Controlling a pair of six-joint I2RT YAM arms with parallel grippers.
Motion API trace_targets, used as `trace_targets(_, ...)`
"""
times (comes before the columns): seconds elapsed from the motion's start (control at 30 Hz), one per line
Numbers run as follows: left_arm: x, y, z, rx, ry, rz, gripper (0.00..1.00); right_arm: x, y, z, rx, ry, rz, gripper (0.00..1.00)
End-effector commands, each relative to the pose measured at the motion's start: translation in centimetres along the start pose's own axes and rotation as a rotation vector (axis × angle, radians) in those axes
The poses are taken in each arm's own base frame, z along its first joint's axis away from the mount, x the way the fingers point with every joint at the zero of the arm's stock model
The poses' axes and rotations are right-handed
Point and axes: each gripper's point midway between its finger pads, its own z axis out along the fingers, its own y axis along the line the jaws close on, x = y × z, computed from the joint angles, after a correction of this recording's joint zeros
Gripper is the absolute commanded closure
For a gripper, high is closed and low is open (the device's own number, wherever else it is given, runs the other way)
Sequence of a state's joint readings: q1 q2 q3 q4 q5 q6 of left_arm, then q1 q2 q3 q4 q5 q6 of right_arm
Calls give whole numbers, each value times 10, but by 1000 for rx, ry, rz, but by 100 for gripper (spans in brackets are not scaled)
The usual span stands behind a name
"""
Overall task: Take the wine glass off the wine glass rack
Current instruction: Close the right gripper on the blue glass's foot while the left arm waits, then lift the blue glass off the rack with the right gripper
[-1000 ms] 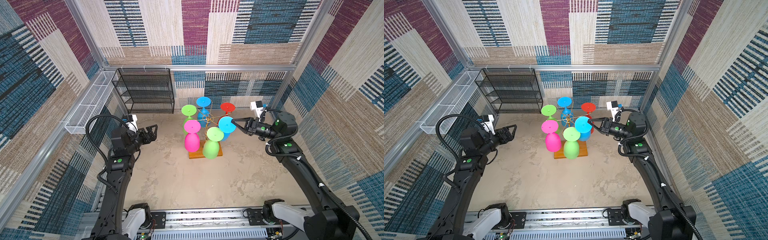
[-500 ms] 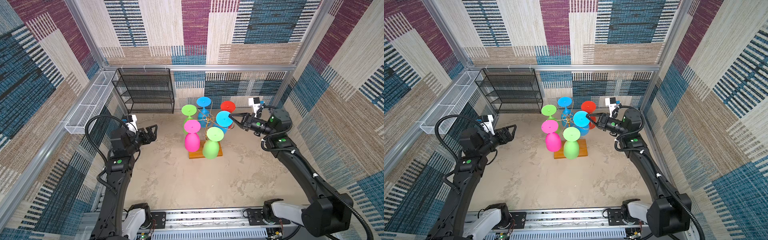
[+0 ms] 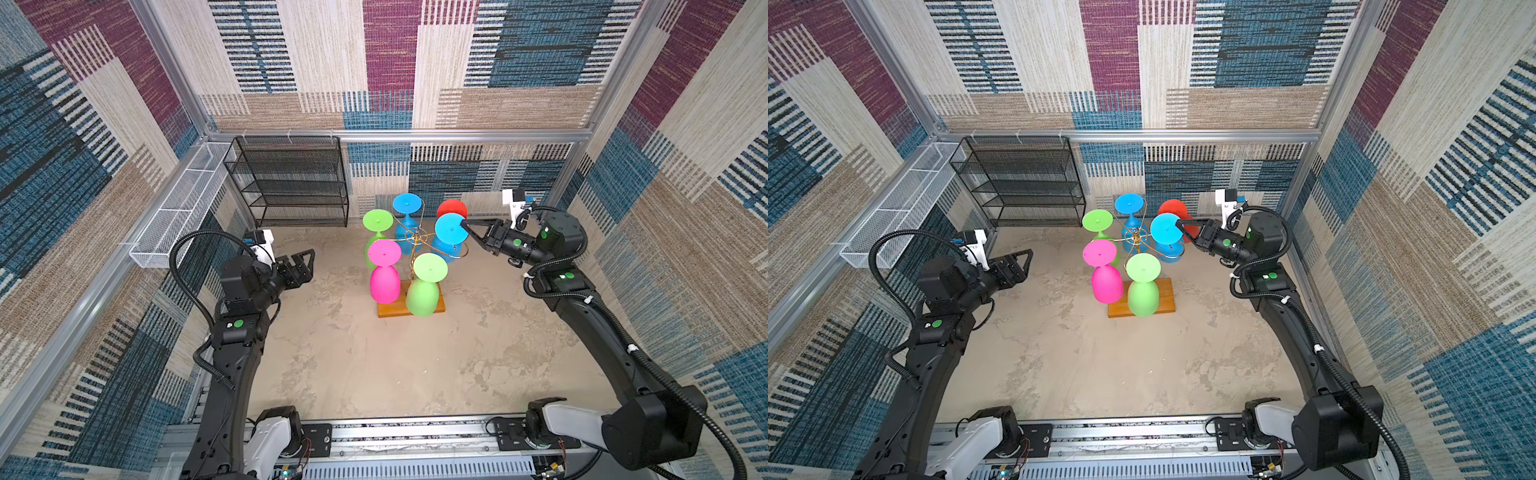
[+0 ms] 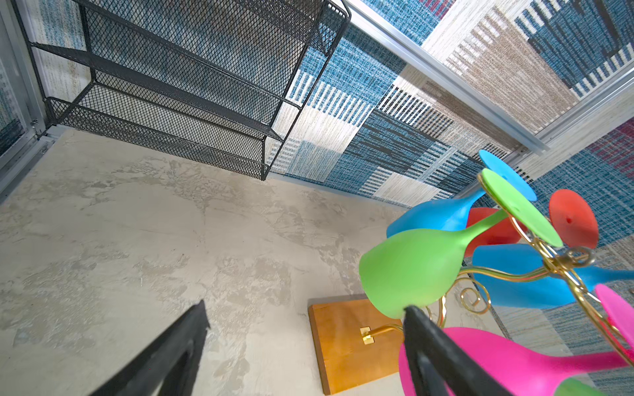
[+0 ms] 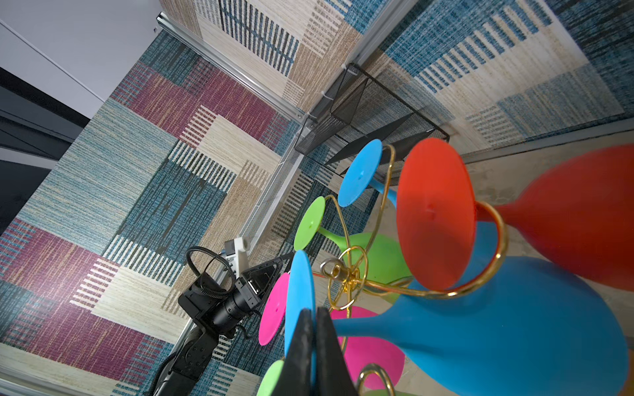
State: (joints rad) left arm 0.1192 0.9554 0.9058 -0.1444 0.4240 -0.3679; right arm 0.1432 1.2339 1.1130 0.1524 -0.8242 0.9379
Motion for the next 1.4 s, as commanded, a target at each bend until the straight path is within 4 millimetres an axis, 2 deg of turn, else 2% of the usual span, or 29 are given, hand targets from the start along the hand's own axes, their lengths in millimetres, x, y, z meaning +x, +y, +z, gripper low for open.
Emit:
trace_targets(0.0, -7, -3, -1, 13, -29, 2, 9, -8, 0, -5, 8, -52, -35, 100)
trace_targets(0.2, -8, -4, -1, 13, -30, 3, 9, -10, -8, -17, 20, -89, -4, 100)
trace_targets(0.5, -8, -4, -1, 13, -32, 0, 9, -15, -12, -45, 47, -163, 5, 100)
trace_targets(0.67, -13, -6, -3, 16, -46, 5, 9, -13, -14, -58, 77, -193, -4, 100)
trace_targets(0.8, -24, -16, -8, 47, -74, 8, 10, -13, -14, -71, 113, -227, -24, 100)
trace_targets(0.93, -41, -41, -17, 147, -100, 0, 14, -18, -7, -81, 157, -261, -83, 100)
trace_targets(1.07, -58, -79, -29, 309, -79, -18, 20, -32, 11, -92, 210, -313, -205, 100)
trace_targets(1.23, -76, -130, -38, 544, -35, -42, 29, -54, 58, -106, 234, -377, -433, 100)
trace_targets(1.37, -78, -174, -30, 713, 40, -31, 37, -64, 95, -104, 167, -364, -549, 100)
